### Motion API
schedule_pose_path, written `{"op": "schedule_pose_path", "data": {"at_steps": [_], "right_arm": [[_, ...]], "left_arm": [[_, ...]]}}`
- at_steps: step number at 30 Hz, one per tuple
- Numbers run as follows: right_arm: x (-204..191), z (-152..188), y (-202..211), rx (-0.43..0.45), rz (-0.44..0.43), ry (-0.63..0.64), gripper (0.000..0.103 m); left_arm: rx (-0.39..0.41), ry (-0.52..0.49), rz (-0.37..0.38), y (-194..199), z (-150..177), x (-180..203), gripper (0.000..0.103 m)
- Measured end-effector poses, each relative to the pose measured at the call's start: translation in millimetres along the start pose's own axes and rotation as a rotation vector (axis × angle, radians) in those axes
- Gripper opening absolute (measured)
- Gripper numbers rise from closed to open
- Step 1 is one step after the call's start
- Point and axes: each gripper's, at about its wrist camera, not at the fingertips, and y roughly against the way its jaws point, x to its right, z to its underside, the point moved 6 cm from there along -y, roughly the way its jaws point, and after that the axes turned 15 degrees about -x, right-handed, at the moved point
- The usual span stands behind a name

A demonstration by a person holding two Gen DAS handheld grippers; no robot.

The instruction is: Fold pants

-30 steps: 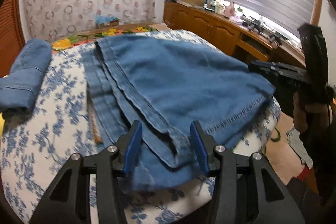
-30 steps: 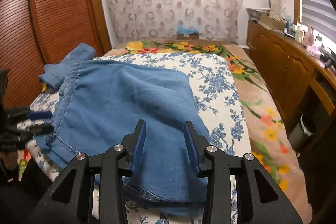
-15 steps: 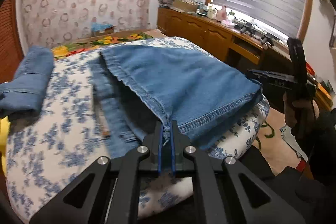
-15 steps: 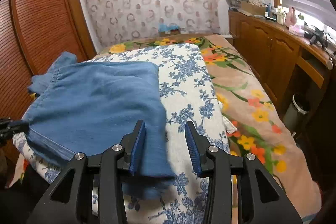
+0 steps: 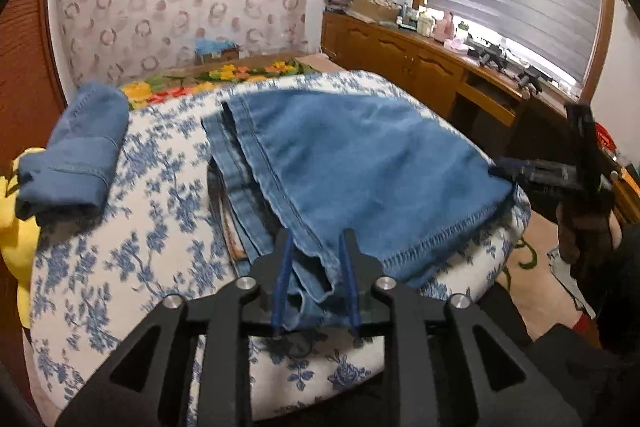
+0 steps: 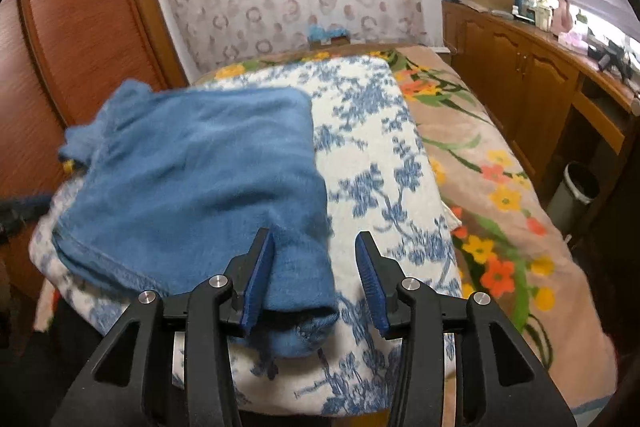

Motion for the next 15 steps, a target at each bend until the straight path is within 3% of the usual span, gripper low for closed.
{"op": "schedule_pose_path", "data": {"at_steps": [3, 15], "right_arm": [[0, 9, -6, -0.034, 0.022, 0.012, 0.043], [8, 22, 0, -0.008, -0.037, -0.036, 0.043]], "left_arm": [[0.016, -0.006, -0.007, 4, -10, 0, 0.037], [-0.029, -0.053, 0.001, -34, -40, 24, 0.038]]}}
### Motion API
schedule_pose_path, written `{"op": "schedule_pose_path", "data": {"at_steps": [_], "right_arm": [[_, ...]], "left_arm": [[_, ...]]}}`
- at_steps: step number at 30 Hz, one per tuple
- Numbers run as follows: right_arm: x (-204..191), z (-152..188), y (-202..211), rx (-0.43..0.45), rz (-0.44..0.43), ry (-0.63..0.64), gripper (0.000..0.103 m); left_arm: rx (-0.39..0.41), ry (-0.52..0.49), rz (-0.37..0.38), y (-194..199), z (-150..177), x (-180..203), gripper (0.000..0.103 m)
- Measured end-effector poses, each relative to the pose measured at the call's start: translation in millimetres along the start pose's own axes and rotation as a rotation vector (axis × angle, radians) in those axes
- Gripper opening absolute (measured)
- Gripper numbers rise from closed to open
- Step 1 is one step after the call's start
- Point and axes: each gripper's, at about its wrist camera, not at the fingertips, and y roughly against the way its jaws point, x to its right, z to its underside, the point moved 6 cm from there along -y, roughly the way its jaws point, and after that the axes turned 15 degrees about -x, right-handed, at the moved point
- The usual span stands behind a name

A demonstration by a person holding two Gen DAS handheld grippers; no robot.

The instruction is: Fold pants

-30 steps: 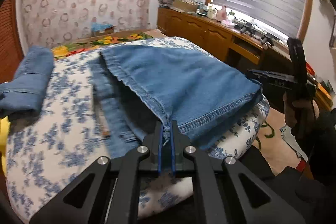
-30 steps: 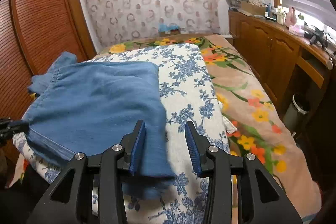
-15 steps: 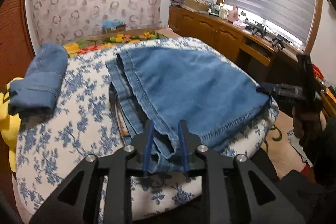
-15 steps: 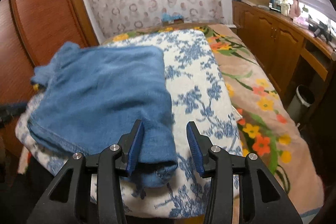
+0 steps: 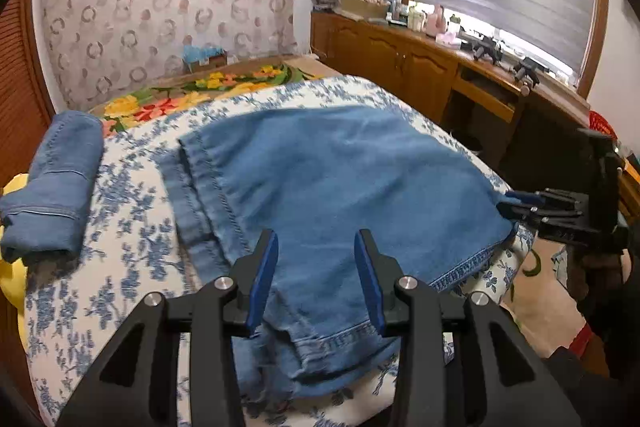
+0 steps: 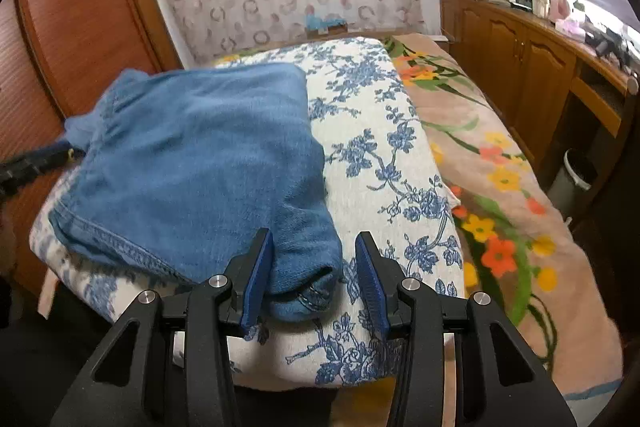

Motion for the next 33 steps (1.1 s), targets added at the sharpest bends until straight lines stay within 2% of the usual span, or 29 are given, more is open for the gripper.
{"op": "schedule_pose_path", "data": {"at_steps": [6, 10, 15, 21, 22, 24, 25, 27, 33], "right_arm": [[1, -10, 7, 0.049, -0.019, -0.024, 0.043], [0, -14, 5, 0.079, -0.063, -0.047, 0.043], [-5, -14, -9, 0.048, -0.048, -0.04, 0.043], [-2, -13, -16, 0.025, -0.103, -0.089, 0.043], [-3, -13, -16, 0.021, -0.115, -0.091, 0.031], [-10, -13, -18, -0.002, -0.181, -0.086, 0.021], [-11, -14, -17, -0.003, -0.186, -0.084, 0.015], [-15, -18, -12, 0.0, -0.185, -0.066, 0.011], [-54, -57, 35, 0.127, -0.201, 0.017, 0.01]], "left_arm": [[-0.033, -0.018, 0.012, -20, -3, 10, 0.038], [-0.051, -0.018, 0.01, -31, 0, 11, 0.038], [-0.081, 0.004, 0.009, -47, 5, 4, 0.038], [-0.079, 0.024, 0.054, -55, 10, -1, 0.039], [-0.078, 0.024, 0.059, -55, 10, -1, 0.039], [-0.072, 0.031, 0.064, -54, 12, -3, 0.039], [-0.071, 0.035, 0.065, -54, 13, -3, 0.039], [-0.067, 0.046, 0.057, -49, 15, -7, 0.039], [-0.004, 0.101, 0.024, -15, 21, -36, 0.039]]}}
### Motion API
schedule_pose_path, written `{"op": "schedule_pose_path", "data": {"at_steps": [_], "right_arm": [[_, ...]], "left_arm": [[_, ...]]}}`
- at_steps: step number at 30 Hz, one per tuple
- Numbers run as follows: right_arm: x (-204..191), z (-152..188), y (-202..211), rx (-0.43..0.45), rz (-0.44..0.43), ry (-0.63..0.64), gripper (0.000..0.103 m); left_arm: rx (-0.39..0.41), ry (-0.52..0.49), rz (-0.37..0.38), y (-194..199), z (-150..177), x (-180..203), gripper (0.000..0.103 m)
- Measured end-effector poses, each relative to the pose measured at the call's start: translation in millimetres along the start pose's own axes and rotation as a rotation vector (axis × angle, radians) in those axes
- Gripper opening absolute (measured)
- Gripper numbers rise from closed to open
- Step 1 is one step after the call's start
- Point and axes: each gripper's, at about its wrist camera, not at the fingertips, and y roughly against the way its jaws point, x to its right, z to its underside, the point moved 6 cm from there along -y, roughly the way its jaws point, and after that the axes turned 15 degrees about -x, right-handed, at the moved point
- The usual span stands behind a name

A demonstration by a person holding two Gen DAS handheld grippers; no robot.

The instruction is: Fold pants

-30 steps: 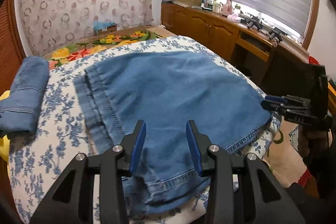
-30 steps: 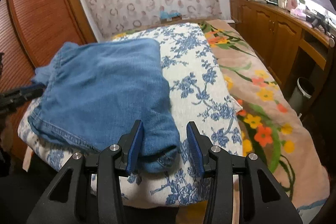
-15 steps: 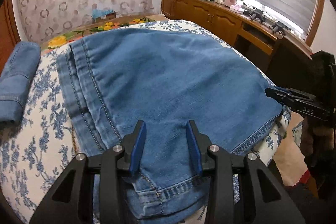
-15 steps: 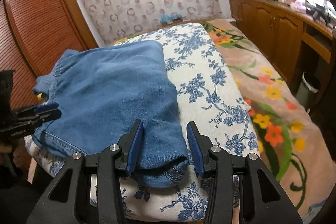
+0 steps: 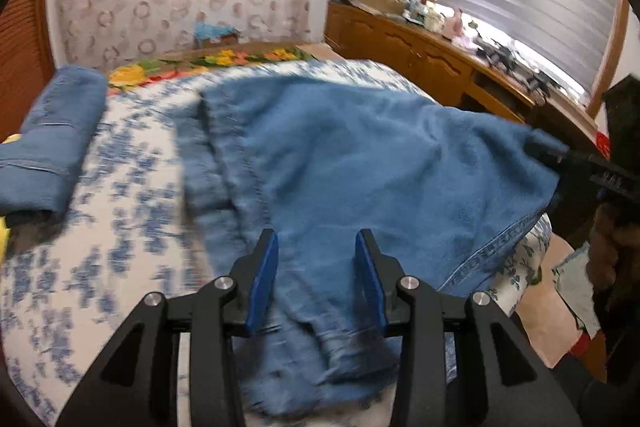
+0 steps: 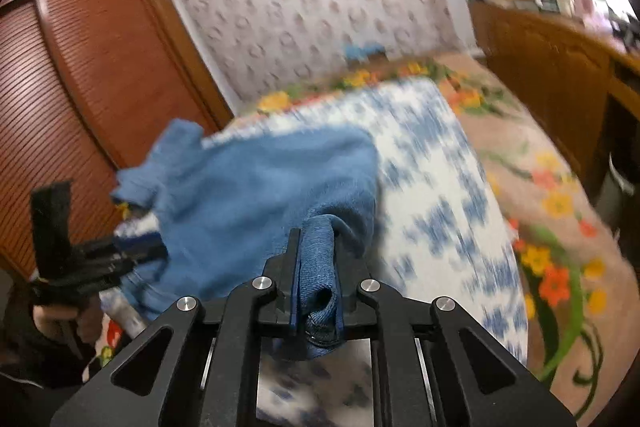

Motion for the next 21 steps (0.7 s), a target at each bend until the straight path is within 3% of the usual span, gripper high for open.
{"op": "schedule_pose_path", "data": {"at_steps": [5, 12, 16, 21], "right_arm": [[-54, -38, 3, 0.048, -0.026, 0.097, 0.009], [-167, -69, -24, 0.054, -0.134, 0.283, 0.009], [-233, -49, -54, -0.021, -0.2, 0.398, 0.009], [-275, -3, -88, -0.159, -0.26, 0.487, 0.008]], "left_arm": [[0.063, 0.045, -0.034, 35, 9, -35, 0.039], [0.121, 0.139, -0.098, 75, 29, -96, 0.039], [0.139, 0.195, -0.119, 90, 40, -129, 0.039], [0.187, 0.266, -0.149, 111, 49, -162, 0.039]]}}
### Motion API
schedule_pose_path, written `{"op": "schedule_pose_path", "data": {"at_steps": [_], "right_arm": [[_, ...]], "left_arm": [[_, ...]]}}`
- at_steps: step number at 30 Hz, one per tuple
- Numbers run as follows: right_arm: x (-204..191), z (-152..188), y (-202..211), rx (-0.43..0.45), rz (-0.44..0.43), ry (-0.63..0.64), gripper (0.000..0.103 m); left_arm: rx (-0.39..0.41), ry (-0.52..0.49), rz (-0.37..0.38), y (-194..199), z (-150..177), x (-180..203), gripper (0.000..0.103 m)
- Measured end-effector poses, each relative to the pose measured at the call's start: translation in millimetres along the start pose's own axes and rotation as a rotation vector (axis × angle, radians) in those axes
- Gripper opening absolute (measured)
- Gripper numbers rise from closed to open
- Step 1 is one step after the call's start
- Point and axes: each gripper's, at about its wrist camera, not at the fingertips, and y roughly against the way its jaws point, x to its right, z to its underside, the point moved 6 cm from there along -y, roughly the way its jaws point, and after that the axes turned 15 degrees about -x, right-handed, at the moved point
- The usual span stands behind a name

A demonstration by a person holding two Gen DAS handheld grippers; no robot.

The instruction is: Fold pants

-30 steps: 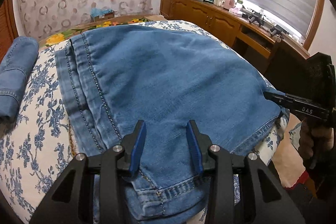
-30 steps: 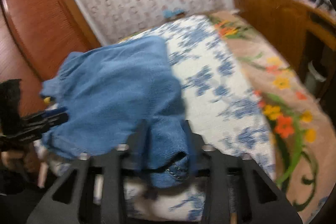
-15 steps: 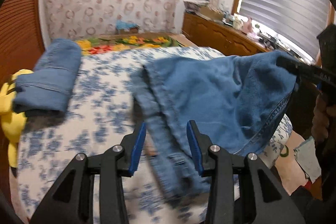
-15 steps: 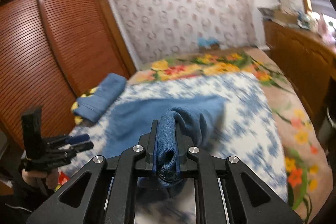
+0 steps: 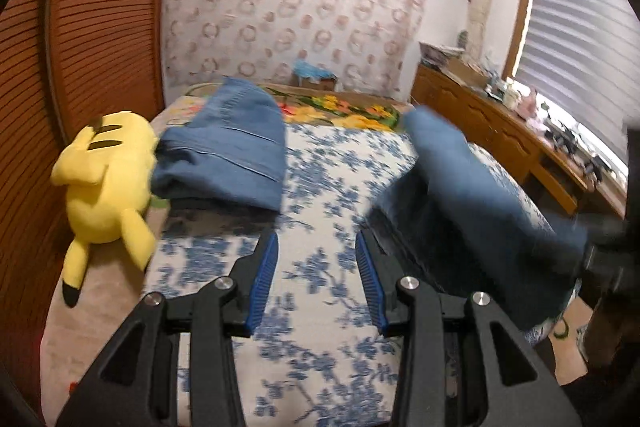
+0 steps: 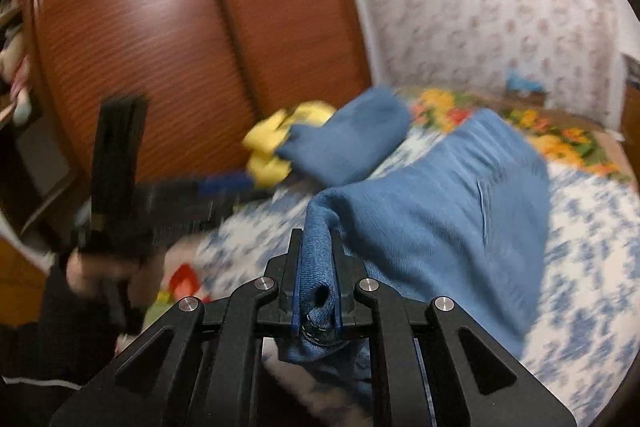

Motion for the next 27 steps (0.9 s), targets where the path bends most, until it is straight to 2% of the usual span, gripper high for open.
{"op": "schedule_pose_path", "data": {"at_steps": [2, 5, 6, 8, 11, 15, 18, 22, 27], "right_arm": [[-9, 17, -24, -0.076, -0.005, 0.016, 0.008], [-2, 31, -40, -0.124, 0.024, 0.018, 0.009], [4, 34, -42, -0.135, 0.026, 0.001, 0.012], [9, 35, -38, -0.127, 0.037, -0.008, 0.016], [12, 31, -23, -0.101, 0.046, -0.013, 0.032], [17, 26, 4, -0.035, 0.091, -0.018, 0.039], [38, 20, 17, -0.003, 0.155, -0.043, 0.044], [82, 15, 20, 0.004, 0.283, -0.077, 0.053], [142, 18, 4, -0.043, 0.317, -0.163, 0.059]], "left_arm": [[0.011, 0.014, -0.009, 4, 0, -10, 0.039], [0.019, 0.023, -0.014, 4, -1, -17, 0.039], [0.02, 0.023, -0.014, 3, -1, -16, 0.039], [0.016, 0.018, -0.009, 3, -1, -17, 0.039], [0.002, 0.0, 0.001, -1, -3, -4, 0.039], [-0.017, -0.04, 0.026, -10, -4, 18, 0.039], [-0.031, -0.071, 0.05, -16, -4, 38, 0.039], [-0.06, -0.117, 0.081, -27, -2, 70, 0.039], [-0.116, -0.17, 0.099, -49, 9, 98, 0.039]]}}
